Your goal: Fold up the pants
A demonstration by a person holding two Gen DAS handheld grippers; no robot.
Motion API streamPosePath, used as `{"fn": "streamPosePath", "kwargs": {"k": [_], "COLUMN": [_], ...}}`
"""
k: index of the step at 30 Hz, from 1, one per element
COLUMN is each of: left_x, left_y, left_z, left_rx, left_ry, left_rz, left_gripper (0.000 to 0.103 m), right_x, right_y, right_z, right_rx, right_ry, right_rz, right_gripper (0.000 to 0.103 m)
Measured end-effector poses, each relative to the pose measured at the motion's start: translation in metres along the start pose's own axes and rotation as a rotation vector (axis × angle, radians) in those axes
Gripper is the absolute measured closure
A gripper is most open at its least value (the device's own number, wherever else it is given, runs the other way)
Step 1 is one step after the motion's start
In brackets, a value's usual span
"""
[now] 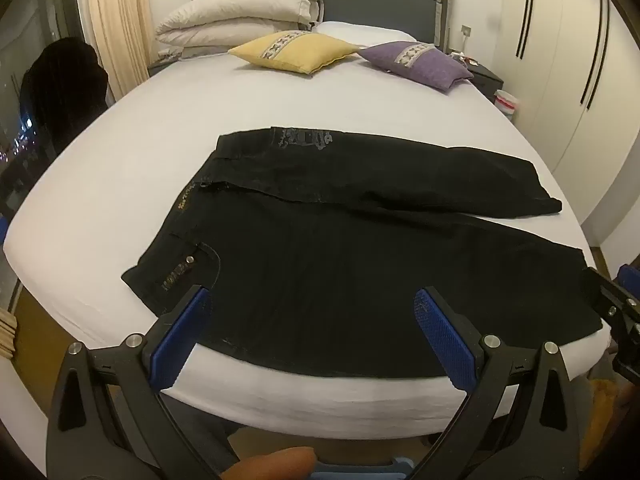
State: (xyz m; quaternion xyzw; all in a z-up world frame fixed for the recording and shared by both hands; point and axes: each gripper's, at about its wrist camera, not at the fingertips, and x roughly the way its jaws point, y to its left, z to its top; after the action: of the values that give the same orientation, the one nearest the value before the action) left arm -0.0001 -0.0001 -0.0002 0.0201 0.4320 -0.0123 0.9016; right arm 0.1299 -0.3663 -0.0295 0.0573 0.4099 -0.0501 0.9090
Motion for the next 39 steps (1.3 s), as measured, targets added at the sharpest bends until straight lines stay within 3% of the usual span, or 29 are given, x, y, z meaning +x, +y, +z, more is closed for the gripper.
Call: {"fn": "streamPosePath", "kwargs": {"k": [5, 7, 39], "left_x": [-0.004, -0.002, 0.002], "left_y": [-0.003, 0.006, 0.004], "left_z": [-0.002, 0.000, -0.006], "left_rx": [-0.003, -0.026, -0.006], "left_ry": [-0.003, 0.011, 0.003], "left_rz": [0.006, -0.026, -0.003], "left_gripper": [0.000, 0.000, 0.000], "right_x": [-0.002, -0.002, 0.007], "right_y": [0.001, 0.002, 0.000], "right_z": [0.001, 0.001, -0.011], "right_rx": [0.004, 0.003, 0.014], "right_ry": [0.002, 0.003, 0.039], "right_rz": [0.007, 0.007, -0.005], "right_gripper": [0.000, 0.000, 0.000]}}
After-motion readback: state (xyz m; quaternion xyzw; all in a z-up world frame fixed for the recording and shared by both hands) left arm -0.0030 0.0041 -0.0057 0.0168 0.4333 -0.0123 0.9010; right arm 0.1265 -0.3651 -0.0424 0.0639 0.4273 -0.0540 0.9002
